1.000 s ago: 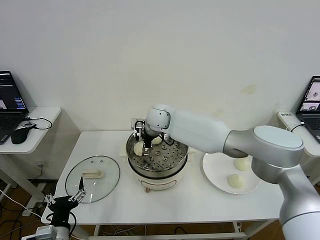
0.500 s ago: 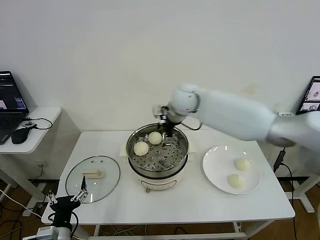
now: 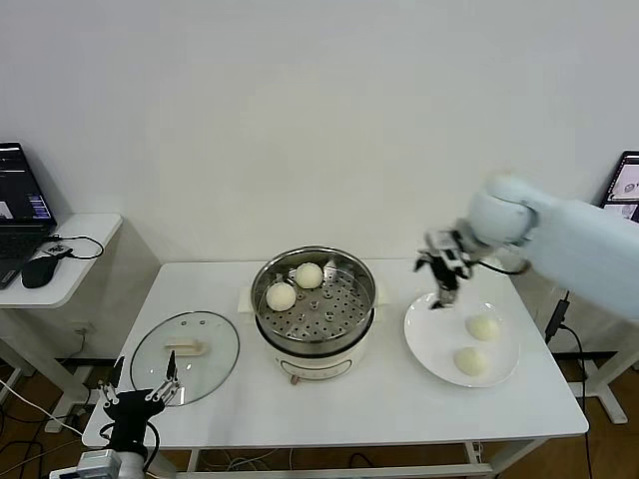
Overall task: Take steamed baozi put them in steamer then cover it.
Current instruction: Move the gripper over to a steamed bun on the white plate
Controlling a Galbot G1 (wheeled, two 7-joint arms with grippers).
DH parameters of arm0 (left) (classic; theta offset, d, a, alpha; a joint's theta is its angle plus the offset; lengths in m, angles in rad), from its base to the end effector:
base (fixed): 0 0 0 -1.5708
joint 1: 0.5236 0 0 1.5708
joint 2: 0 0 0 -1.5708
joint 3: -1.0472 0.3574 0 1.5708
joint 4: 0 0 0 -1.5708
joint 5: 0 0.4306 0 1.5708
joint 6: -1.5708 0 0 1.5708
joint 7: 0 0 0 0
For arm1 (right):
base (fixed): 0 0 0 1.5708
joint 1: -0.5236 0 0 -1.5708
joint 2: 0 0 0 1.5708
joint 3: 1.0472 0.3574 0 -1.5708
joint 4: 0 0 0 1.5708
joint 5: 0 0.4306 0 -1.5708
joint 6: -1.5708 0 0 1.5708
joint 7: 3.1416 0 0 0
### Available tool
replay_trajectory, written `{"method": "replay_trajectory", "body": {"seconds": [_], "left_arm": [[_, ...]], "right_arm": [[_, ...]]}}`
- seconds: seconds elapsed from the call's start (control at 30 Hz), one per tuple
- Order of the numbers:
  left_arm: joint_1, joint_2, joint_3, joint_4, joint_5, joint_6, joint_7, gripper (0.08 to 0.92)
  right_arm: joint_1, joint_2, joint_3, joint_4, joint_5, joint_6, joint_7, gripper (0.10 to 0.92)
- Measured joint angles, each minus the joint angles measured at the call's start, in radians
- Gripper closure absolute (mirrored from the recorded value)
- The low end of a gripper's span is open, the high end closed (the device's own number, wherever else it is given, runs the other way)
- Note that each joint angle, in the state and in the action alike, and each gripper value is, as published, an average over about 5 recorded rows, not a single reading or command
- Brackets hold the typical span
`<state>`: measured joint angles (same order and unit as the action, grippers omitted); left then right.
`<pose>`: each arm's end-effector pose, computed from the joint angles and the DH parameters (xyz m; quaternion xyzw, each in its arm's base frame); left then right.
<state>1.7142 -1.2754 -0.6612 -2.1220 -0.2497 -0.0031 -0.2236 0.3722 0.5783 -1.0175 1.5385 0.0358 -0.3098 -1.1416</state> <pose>0.2165 0.0865 -0.3124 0.0893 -0.9942 -0.0405 0.0444 0.5587 -0.0758 -0.0723 0.5007 -0.5374 0.5882 0.3384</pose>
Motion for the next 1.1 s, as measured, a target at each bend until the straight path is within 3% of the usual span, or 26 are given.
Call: {"method": "replay_trajectory", "body": {"seconds": [0.43,1.1], "left_arm": [[0.014,-0.013,0.001,0.006,0.016,0.0,0.0,0.177],[0.019,-0.016,-0.009,0.022,0.018,0.0,0.0,0.177]], "right_arm": [[-0.345,-0.091,0.249,-0.059,-0.186,0.084,-0.01,0.203],[-0.566,0.009,0.406,-0.2,-0.273,0.082,0.016,0.203]]}}
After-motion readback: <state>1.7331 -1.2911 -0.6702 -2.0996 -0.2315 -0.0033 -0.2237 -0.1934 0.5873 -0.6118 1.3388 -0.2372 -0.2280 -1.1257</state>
